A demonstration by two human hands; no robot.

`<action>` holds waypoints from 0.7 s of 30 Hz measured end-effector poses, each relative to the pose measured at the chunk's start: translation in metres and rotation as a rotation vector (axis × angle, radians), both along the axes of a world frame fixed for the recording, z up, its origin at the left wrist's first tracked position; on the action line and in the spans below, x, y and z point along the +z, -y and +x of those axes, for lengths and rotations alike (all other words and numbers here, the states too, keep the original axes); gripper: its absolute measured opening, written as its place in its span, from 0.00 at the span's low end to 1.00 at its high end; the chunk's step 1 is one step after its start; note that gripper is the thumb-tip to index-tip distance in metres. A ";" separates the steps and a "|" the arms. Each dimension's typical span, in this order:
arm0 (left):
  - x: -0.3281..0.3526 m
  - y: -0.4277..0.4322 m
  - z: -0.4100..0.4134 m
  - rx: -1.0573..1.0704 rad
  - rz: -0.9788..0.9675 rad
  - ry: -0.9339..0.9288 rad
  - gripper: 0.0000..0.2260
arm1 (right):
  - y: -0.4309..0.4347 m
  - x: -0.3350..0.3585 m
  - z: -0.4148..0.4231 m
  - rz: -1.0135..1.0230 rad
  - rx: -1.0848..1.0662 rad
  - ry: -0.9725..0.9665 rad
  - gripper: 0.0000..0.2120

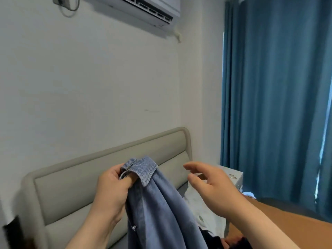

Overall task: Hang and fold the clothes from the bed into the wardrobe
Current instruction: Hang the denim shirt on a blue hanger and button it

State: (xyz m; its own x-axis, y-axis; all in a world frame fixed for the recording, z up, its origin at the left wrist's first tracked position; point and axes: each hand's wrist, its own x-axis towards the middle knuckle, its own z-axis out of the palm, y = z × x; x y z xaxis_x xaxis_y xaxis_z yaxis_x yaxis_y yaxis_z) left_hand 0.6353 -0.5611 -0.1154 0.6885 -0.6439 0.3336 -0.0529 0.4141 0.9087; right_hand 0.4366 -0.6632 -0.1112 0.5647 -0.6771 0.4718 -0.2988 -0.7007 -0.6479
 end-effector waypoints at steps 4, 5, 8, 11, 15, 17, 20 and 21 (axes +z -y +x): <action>-0.021 -0.055 -0.002 0.131 0.037 -0.017 0.16 | -0.022 -0.010 0.017 -0.104 0.124 -0.058 0.16; -0.023 -0.070 -0.001 0.169 0.036 -0.034 0.16 | -0.029 -0.011 0.025 -0.118 0.162 -0.063 0.17; -0.026 -0.116 0.007 0.305 0.022 -0.107 0.12 | -0.050 -0.015 0.055 -0.184 0.284 -0.076 0.19; -0.034 -0.158 0.018 0.463 0.046 -0.143 0.13 | -0.075 -0.025 0.093 -0.317 0.388 -0.142 0.21; -0.047 -0.212 0.032 0.630 0.150 -0.099 0.13 | -0.118 -0.039 0.144 -0.454 0.516 -0.211 0.23; -0.053 -0.236 0.040 0.717 0.201 -0.065 0.11 | -0.139 -0.045 0.168 -0.445 0.589 -0.204 0.22; -0.061 -0.267 0.055 0.818 0.272 0.015 0.05 | -0.170 -0.055 0.204 -0.406 0.666 -0.190 0.22; -0.063 -0.276 0.061 0.837 0.290 0.045 0.04 | -0.180 -0.059 0.216 -0.385 0.691 -0.192 0.21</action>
